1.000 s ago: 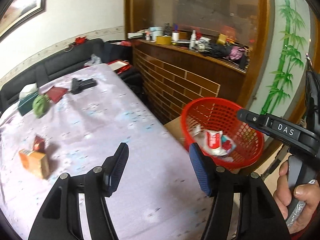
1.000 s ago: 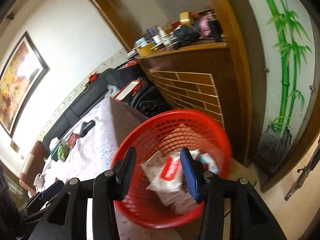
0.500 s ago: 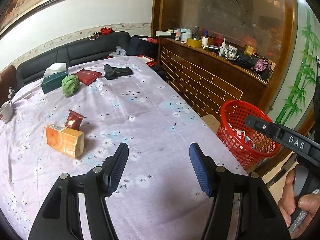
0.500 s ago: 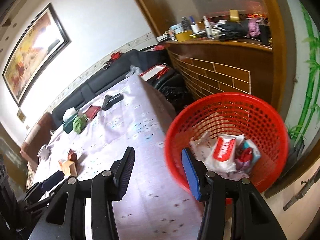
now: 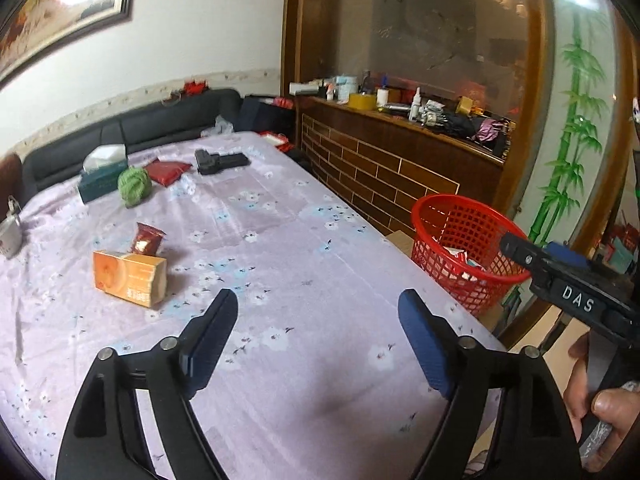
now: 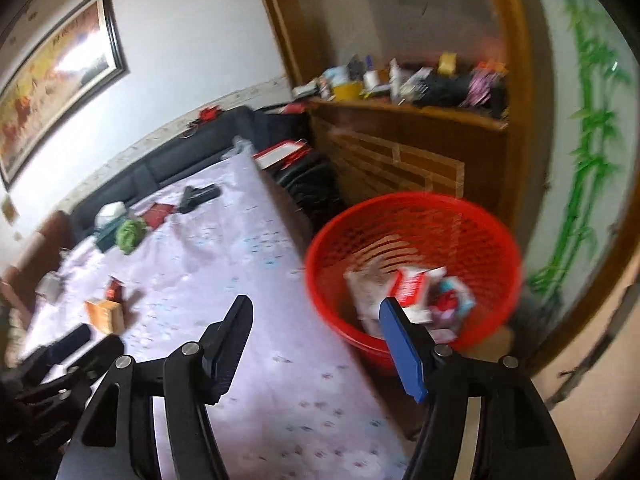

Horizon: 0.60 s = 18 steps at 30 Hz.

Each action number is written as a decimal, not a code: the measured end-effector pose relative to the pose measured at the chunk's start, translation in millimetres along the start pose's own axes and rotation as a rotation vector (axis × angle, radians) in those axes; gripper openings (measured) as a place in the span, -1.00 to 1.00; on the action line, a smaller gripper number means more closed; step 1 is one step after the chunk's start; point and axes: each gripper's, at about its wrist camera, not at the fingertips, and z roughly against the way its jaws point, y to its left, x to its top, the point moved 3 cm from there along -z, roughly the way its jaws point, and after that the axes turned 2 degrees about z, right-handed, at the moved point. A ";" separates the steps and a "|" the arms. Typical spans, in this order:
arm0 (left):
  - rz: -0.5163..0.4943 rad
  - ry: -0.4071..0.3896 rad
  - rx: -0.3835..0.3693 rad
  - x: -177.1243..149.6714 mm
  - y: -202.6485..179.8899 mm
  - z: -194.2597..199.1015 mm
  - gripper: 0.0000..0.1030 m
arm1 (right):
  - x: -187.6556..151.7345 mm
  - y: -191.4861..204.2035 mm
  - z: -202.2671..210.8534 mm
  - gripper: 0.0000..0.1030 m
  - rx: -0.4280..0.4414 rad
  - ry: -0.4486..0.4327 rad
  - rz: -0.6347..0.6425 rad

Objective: Collect trash

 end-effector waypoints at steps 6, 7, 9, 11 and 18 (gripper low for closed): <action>-0.021 -0.057 0.060 -13.8 1.3 22.7 0.89 | -13.3 -3.2 26.5 0.76 -0.154 -0.102 0.023; -0.021 -0.060 0.078 -15.8 1.6 24.6 0.90 | -15.1 -3.2 29.2 0.81 -0.173 -0.114 0.027; -0.021 -0.063 0.126 -17.7 3.4 25.6 0.95 | -16.8 -2.7 31.3 0.85 -0.204 -0.120 0.038; -0.029 -0.066 0.178 -20.1 5.5 26.4 0.95 | -18.9 -1.9 33.4 0.86 -0.224 -0.127 0.043; -0.032 -0.064 0.187 -18.2 12.0 29.7 0.95 | -24.0 0.1 31.2 0.88 -0.225 -0.114 0.057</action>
